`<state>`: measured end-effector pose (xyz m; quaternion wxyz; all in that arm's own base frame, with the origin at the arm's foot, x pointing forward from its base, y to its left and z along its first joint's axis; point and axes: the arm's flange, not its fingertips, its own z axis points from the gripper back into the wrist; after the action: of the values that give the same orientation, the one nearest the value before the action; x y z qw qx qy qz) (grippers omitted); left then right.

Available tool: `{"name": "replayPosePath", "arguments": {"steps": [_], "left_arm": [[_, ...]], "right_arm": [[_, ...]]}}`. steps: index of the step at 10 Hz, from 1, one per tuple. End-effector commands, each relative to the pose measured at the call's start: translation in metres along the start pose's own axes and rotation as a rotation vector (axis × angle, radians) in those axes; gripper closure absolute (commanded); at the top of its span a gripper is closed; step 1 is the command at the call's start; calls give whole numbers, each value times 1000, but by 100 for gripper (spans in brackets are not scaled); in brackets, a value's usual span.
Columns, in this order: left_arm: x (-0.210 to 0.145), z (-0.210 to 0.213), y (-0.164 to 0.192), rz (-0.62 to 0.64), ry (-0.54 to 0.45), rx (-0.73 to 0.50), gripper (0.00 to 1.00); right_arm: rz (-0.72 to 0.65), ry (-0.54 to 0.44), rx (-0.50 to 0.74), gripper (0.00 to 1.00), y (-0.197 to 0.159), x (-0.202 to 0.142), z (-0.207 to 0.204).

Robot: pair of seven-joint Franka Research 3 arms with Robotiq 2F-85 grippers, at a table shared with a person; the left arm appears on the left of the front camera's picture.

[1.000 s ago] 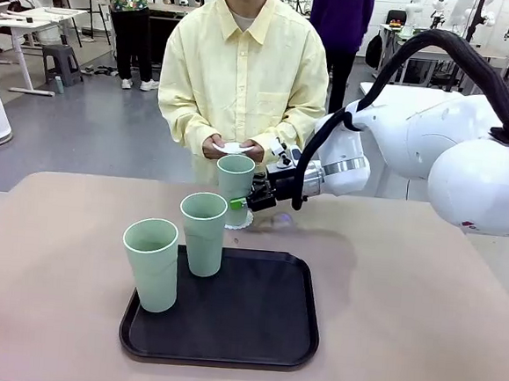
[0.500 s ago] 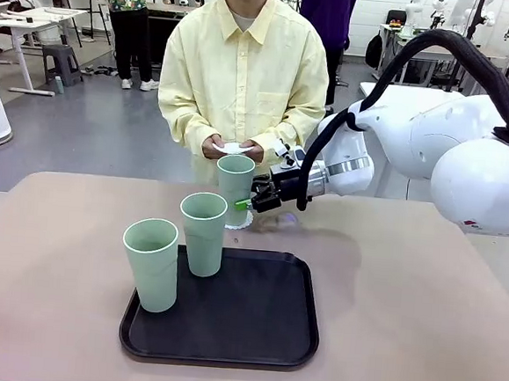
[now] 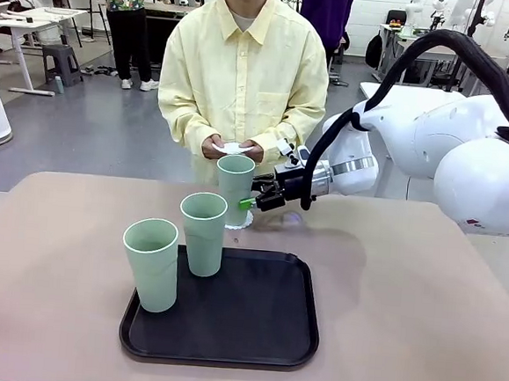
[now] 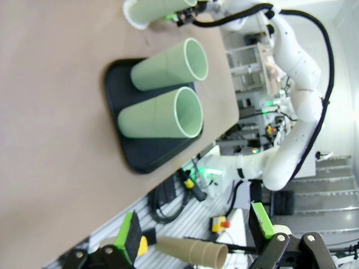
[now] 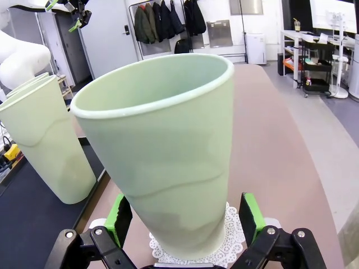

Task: Place coasters on the table and set cups on them.
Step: Pick up one Reusable plastic cup and place it on a coaster set by the human.

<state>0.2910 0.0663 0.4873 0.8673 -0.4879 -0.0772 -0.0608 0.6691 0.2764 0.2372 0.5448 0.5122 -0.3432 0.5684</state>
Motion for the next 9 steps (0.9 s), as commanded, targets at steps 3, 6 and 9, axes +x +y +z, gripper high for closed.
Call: {"name": "replayPosePath", "arguments": {"steps": [3,6,9], "left_arm": [[0,0,1,-20,-7,-17,0],[0,0,1,-20,-7,-17,0],[0,0,1,-20,-7,-17,0]], "right_arm": [[-45,-3,4,0,10,3,18],[-52,14,-52,0,27,9,38],[-111,97,-200,0,58,38,67]]}}
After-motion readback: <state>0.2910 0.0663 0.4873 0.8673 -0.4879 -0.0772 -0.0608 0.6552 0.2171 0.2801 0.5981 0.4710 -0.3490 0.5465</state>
